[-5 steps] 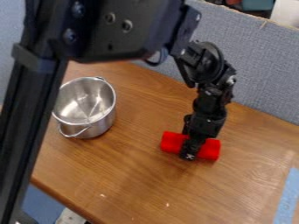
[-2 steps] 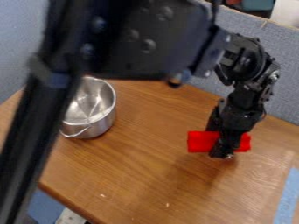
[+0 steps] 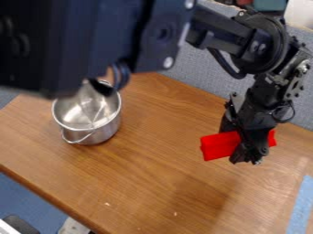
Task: Move the red object from the metal pot to the table
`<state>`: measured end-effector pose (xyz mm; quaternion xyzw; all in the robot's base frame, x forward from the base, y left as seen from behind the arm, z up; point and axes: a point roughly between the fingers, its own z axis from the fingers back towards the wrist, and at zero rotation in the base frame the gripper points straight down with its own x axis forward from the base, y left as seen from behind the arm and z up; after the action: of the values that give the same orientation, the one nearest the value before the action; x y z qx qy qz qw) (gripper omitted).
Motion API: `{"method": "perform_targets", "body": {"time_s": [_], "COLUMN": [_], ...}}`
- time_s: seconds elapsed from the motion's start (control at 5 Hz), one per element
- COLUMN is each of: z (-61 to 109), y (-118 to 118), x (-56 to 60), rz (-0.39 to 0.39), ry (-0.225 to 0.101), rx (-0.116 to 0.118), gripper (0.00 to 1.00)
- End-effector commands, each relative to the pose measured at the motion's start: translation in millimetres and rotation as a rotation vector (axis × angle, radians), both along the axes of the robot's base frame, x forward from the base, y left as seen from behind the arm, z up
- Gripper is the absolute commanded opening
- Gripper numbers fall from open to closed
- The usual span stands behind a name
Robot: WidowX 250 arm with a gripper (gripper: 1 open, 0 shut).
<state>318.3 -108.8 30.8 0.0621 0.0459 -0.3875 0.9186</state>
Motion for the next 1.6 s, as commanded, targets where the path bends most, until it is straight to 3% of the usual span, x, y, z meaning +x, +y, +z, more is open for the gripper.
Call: {"method": "perform_targets", "body": {"time_s": [0.0,0.2,0.4,0.6,0.8,1.0,1.2,1.4], "z": [-16.3,-51.0,-0.2,50.2,77.7,95.8,112.5,103.5], "y": [16.9,17.2,29.1,49.8,78.4,125.7,169.1,134.3], "x": [27.8,32.9,18.1,-4.3,-9.1,-13.5,-25.1,-20.7], "rz": [0.238,0.348,0.431,0.528,0.723,0.89,0.992,0.954], "ry": [-0.123,-0.155,-0.255,-0.367,-0.419,-0.462,-0.49,-0.464], "rx": [-0.036,-0.045,-0.019,-0.027,-0.045,-0.026,-0.01,-0.015], "gripper": [0.0,0.0,0.0,0.0,0.0,0.0,0.0,0.0]}}
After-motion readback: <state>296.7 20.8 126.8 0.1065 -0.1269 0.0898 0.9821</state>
